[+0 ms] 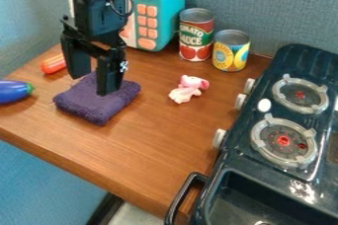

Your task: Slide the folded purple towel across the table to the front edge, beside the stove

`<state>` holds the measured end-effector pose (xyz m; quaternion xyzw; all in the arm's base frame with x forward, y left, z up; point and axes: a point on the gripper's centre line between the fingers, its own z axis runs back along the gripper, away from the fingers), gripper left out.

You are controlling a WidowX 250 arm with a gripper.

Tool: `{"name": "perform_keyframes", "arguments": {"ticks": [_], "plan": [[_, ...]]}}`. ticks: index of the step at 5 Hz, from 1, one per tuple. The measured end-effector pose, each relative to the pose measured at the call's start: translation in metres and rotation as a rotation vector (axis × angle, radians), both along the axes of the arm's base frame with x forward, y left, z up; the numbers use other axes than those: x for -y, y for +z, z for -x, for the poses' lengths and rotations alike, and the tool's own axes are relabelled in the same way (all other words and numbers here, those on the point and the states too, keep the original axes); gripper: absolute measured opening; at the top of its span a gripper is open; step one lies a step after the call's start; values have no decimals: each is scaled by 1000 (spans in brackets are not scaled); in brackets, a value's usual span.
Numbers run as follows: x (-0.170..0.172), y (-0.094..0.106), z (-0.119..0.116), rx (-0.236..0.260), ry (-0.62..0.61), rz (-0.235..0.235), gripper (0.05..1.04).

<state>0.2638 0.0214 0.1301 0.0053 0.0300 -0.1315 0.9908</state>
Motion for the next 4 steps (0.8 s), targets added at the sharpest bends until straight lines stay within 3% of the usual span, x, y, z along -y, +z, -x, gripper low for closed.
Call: {"name": "perform_keyframes", "arguments": {"ticks": [1,3,4], "plan": [[0,-7,1,-24,2,2,1001],[-34,-16,-42,65,47,-13,1001],[-54,-20,-52,88,54,-15,1001]]}}
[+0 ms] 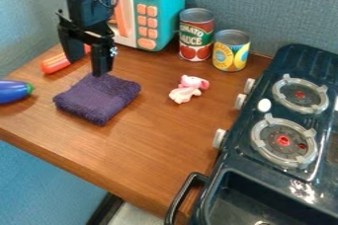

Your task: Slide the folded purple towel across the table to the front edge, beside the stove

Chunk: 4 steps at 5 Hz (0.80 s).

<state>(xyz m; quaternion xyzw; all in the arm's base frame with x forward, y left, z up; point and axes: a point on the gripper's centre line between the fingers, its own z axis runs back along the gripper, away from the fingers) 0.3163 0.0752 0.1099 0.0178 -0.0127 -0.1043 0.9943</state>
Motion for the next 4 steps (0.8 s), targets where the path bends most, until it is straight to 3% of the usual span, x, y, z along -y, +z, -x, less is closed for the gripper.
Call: {"name": "perform_keyframes", "arguments": {"ticks": [2,4], "plan": [[-35,-14,-9,133,79,-49,1001],[-29,-40,-20,200,208,26,1001]]}}
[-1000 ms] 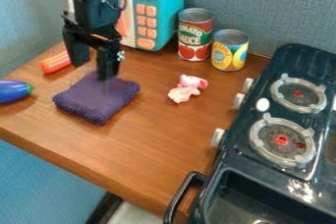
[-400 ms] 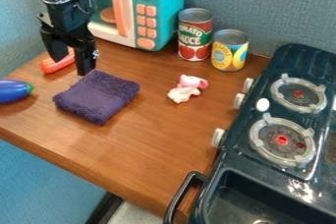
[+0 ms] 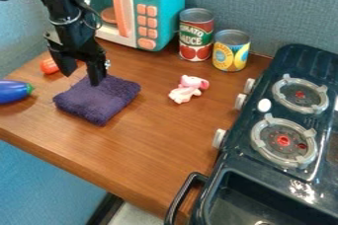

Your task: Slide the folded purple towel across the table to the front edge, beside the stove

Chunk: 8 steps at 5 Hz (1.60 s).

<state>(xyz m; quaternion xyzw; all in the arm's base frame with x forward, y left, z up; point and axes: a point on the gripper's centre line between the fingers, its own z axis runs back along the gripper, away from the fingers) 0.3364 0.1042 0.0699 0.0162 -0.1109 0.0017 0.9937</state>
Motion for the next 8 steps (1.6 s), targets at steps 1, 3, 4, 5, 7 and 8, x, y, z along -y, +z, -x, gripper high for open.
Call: {"name": "perform_keyframes", "arguments": {"ticks": [1,3,4,5,7,8], "plan": [[1,-12,-4,7,24,13,1001],[-4,-43,1,-69,34,-40,1001],[1,-50,2,-58,78,-21,1001],[20,-53,8,-125,58,6,1001],[115,-56,29,-285,-117,51,1001],[136,-56,31,-291,-155,58,1001]]}}
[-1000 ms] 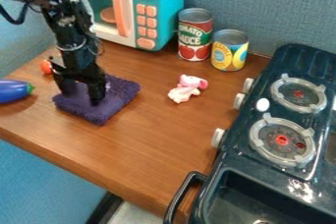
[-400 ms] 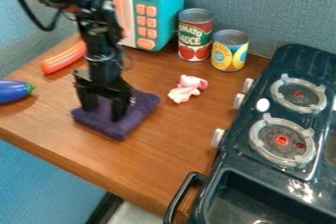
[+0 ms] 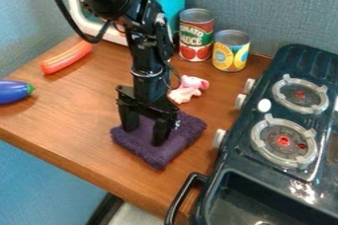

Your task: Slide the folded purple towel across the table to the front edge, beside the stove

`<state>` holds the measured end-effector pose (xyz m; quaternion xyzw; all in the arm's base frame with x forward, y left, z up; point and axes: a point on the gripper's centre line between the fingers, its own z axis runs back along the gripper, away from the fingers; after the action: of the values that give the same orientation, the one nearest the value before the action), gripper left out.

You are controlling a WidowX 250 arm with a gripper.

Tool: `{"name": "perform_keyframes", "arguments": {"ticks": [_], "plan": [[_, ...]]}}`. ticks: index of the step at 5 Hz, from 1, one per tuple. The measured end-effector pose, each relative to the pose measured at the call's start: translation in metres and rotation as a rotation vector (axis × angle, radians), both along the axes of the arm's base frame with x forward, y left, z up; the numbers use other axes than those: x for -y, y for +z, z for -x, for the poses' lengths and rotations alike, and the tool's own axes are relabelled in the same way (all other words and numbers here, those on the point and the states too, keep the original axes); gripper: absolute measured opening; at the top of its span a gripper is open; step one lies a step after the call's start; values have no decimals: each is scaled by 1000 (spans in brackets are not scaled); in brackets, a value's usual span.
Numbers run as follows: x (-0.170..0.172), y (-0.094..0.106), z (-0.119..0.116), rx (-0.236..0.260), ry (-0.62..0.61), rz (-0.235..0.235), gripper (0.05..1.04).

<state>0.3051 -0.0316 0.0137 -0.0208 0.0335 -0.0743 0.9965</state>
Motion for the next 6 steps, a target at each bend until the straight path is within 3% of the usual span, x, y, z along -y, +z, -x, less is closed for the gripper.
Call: {"name": "perform_keyframes", "arguments": {"ticks": [3,4,5,6], "plan": [[2,9,19,-26,29,-37,1001],[3,31,18,26,21,-24,1001],[4,40,19,36,13,-11,1001],[-3,61,15,84,4,3,1001]]}}
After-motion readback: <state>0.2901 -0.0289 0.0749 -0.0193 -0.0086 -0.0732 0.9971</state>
